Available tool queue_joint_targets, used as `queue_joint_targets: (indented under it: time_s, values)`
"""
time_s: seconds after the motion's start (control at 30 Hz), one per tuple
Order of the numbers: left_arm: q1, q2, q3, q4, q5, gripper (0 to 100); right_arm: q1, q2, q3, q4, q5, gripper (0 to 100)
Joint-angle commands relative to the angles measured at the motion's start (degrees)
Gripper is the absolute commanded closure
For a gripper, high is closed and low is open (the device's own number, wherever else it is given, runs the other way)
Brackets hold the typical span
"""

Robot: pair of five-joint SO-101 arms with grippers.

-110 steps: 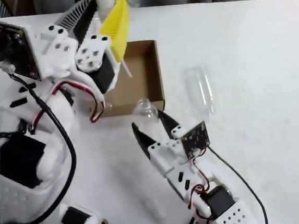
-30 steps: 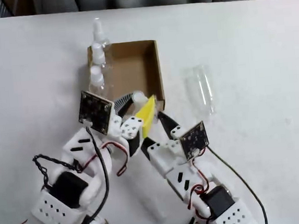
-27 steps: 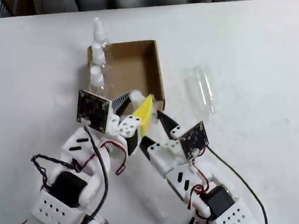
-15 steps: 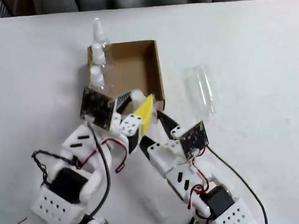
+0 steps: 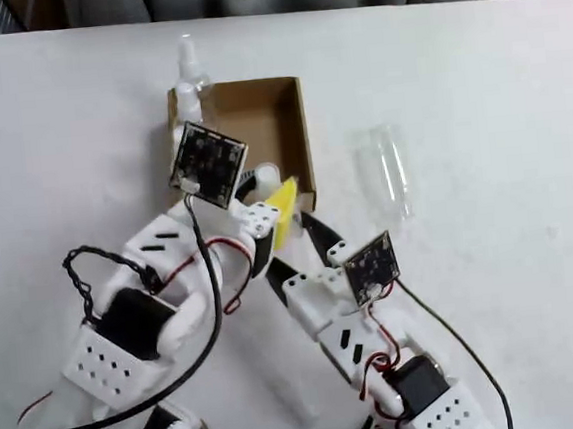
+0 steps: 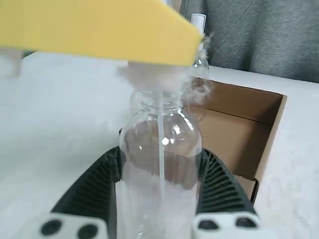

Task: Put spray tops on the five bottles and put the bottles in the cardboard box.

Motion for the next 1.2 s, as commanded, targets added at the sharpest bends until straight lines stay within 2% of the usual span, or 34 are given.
queue_joint_targets:
  time_s: [0.0, 0.07, 0.27, 0.6, 0.87, 1.17]
  values:
    - [0.1, 0.7, -2.8, -2.6, 4.7, 95, 0.7, -0.9, 0.5, 0.2, -0.1, 98.3]
    - [0.5, 0.8, -2.8, -3.2, 7.1, 95, 0.7, -0.9, 0.5, 0.2, -0.1, 98.3]
    - [0.0, 1.2, -2.3, -2.5, 6.2, 95, 0.7, -0.9, 0.5, 0.3, -0.1, 98.3]
    - [0.5, 0.9, -2.4, 5.3, 6.2, 95, 0.7, -0.9, 0.5, 0.3, -0.1, 98.3]
    - [0.1, 1.0, -2.3, 7.5, 6.7, 73, 0.7, -0.9, 0.5, 0.3, -0.1, 98.3]
    - [0.1, 0.7, -2.4, 7.4, 6.4, 72, 0.8, -0.9, 0.5, 0.3, -0.1, 98.3]
